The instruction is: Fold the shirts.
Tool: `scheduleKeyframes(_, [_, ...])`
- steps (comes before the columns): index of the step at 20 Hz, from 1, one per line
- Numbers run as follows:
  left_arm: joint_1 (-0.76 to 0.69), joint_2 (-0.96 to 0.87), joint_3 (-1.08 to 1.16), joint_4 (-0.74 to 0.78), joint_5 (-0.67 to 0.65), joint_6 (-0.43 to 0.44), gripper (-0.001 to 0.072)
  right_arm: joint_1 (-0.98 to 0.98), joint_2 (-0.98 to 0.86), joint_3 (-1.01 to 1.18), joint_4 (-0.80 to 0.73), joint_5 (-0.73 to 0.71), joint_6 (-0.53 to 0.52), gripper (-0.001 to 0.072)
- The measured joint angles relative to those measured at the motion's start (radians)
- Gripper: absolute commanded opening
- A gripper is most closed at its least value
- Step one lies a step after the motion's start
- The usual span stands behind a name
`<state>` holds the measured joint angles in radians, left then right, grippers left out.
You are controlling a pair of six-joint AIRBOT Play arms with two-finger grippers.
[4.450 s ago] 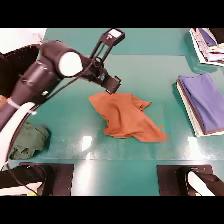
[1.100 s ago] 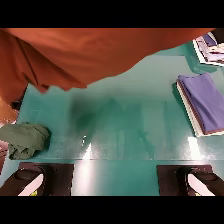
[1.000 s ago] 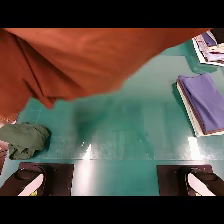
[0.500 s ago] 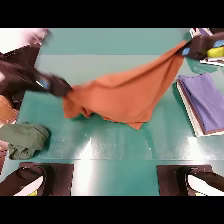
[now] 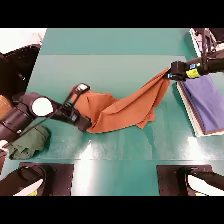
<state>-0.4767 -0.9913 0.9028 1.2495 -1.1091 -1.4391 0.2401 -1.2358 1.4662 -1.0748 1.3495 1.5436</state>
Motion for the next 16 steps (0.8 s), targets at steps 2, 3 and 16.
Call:
scheduleKeyframes(2, [0.069, 0.0, 0.068, 0.023, 0.013, 0.0, 0.0531, 0.0, 0.0, -0.003, 0.0, -0.002, 0.0, 0.0014])
scheduleKeyframes(3, [0.119, 0.0, 0.099, 0.035, 0.023, -0.001, 0.0531, 0.0, 0.0, -0.005, 0.001, -0.002, 0.0, 0.0015])
scheduleKeyframes(16, [0.446, -0.349, 0.182, -0.182, 0.116, 0.0, 0.0531, 0.0, -0.001, -0.007, 0.001, -0.029, 0.001, 0.0015])
